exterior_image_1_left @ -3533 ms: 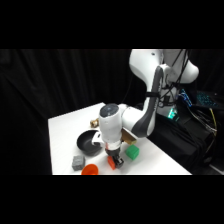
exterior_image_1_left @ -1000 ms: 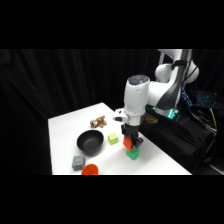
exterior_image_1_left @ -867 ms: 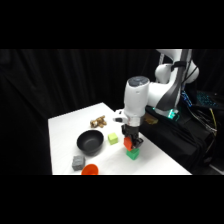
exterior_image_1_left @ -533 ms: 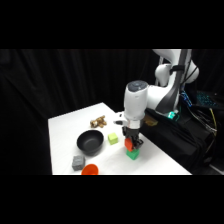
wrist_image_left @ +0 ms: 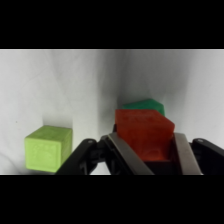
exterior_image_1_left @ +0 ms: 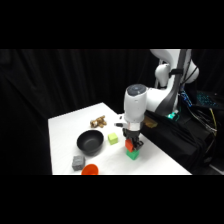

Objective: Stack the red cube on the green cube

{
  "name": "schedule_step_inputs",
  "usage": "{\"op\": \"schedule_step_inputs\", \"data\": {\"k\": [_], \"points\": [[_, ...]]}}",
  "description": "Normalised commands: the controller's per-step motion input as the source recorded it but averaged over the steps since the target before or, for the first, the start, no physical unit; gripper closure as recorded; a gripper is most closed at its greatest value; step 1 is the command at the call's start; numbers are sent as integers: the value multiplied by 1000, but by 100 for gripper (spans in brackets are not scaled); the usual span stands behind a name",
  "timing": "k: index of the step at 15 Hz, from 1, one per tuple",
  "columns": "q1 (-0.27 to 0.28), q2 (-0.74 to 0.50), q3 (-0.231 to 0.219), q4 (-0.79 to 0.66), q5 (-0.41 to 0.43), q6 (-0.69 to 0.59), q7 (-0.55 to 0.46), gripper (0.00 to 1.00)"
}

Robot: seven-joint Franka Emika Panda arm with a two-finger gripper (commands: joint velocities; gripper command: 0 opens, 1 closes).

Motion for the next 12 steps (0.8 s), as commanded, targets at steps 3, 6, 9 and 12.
{"op": "schedule_step_inputs", "data": {"k": [3,6,9,12], "points": [[0,-47,47,-16,48,69,-34,72],[24,-67,44,-16,31,47,-7,72],[41,-86,37,-23,18,38,13,72],[43,-94,29,-24,15,39,19,72]]}}
